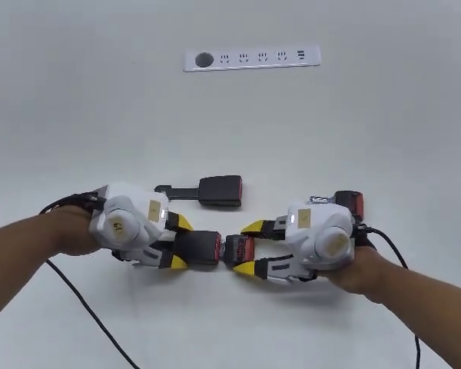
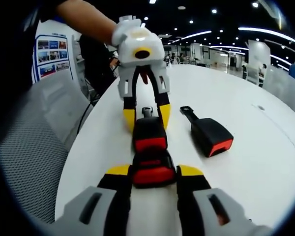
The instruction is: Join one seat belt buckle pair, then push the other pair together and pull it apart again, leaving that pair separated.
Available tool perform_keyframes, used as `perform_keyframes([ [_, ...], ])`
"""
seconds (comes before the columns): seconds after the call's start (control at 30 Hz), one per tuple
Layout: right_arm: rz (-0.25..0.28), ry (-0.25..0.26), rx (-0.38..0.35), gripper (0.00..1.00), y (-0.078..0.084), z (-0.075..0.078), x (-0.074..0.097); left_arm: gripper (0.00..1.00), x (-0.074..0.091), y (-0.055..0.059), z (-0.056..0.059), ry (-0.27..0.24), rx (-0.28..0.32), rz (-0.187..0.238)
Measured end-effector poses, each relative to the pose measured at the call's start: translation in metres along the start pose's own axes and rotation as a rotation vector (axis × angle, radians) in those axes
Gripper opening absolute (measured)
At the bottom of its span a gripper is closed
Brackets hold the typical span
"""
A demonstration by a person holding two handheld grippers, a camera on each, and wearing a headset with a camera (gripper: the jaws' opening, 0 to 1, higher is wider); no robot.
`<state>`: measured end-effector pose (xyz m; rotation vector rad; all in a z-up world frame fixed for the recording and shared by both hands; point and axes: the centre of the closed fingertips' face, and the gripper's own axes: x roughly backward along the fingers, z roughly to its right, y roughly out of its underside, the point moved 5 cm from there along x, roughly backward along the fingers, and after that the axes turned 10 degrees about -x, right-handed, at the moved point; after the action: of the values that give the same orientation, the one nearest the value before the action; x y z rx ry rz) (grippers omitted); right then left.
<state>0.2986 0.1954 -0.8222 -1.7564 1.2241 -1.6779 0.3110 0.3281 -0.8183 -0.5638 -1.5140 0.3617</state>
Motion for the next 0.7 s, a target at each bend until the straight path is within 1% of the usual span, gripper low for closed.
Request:
perform_keyframes([
  [0.03, 0.0, 0.02, -0.023, 0.39, -0.002, 0.0, 0.002, 0.34, 0.0, -0.002, 0.0, -0.009, 0.062, -0.003],
  [0.07, 0.018, 0.02, -0.054, 0.46, -0.004, 0.0, 0.003, 0.35, 0.0, -0.003, 0.0, -0.022, 0.092, 0.002],
  [0.1, 0.072, 0.003, -0.126, 0.54, -0.01, -0.002, 0.006, 0.37, 0.0, -0.004, 0.0, -0.044, 0.134, -0.01],
  [0.13, 0.082, 0.0, -0.164, 0.62, -0.011, -0.002, 0.009, 0.41, 0.001, -0.004, 0.0, -0.051, 0.137, -0.021],
  [0.17, 0.074, 0.014, -0.14, 0.68, -0.011, 0.0, 0.014, 0.47, 0.003, -0.007, 0.002, -0.046, 0.117, -0.009],
  [0.2, 0.077, 0.021, -0.128, 0.69, -0.011, 0.0, 0.016, 0.55, 0.005, -0.009, 0.003, -0.053, 0.114, 0.003],
  [0.23, 0.077, 0.026, -0.125, 0.69, -0.01, 0.0, 0.021, 0.6, 0.007, -0.011, 0.003, -0.061, 0.129, 0.013],
  [0.27, 0.079, 0.032, -0.136, 0.7, -0.009, 0.001, 0.025, 0.63, 0.01, -0.014, 0.003, -0.07, 0.136, 0.022],
  [0.3, 0.083, 0.044, -0.15, 0.72, -0.007, 0.002, 0.03, 0.66, 0.012, -0.016, 0.002, -0.081, 0.12, 0.032],
  [0.37, 0.09, 0.061, -0.15, 0.76, -0.006, 0.004, 0.039, 0.67, 0.017, -0.019, 0.0, -0.107, 0.106, 0.037],
  [0.4, 0.092, 0.075, -0.145, 0.75, -0.005, 0.006, 0.044, 0.67, 0.019, -0.02, -0.002, -0.117, 0.108, 0.039],
  [0.43, 0.101, 0.088, -0.143, 0.75, -0.004, 0.008, 0.051, 0.68, 0.022, -0.022, -0.004, -0.131, 0.111, 0.053],
  [0.47, 0.107, 0.093, -0.148, 0.75, -0.004, 0.009, 0.054, 0.68, 0.023, -0.023, -0.005, -0.136, 0.113, 0.058],
  [0.5, 0.12, 0.112, -0.165, 0.75, -0.002, 0.014, 0.063, 0.69, 0.027, -0.028, -0.009, -0.15, 0.116, 0.064],
  [0.57, 0.112, 0.138, -0.17, 0.75, 0.003, 0.021, 0.074, 0.69, 0.03, -0.031, -0.013, -0.16, 0.103, 0.07],
  [0.67, 0.104, 0.171, -0.163, 0.74, 0.007, 0.031, 0.087, 0.69, 0.035, -0.037, -0.024, -0.181, 0.1, 0.082],
  [0.7, 0.106, 0.177, -0.165, 0.74, 0.008, 0.036, 0.094, 0.69, 0.037, -0.04, -0.029, -0.192, 0.094, 0.089],
])
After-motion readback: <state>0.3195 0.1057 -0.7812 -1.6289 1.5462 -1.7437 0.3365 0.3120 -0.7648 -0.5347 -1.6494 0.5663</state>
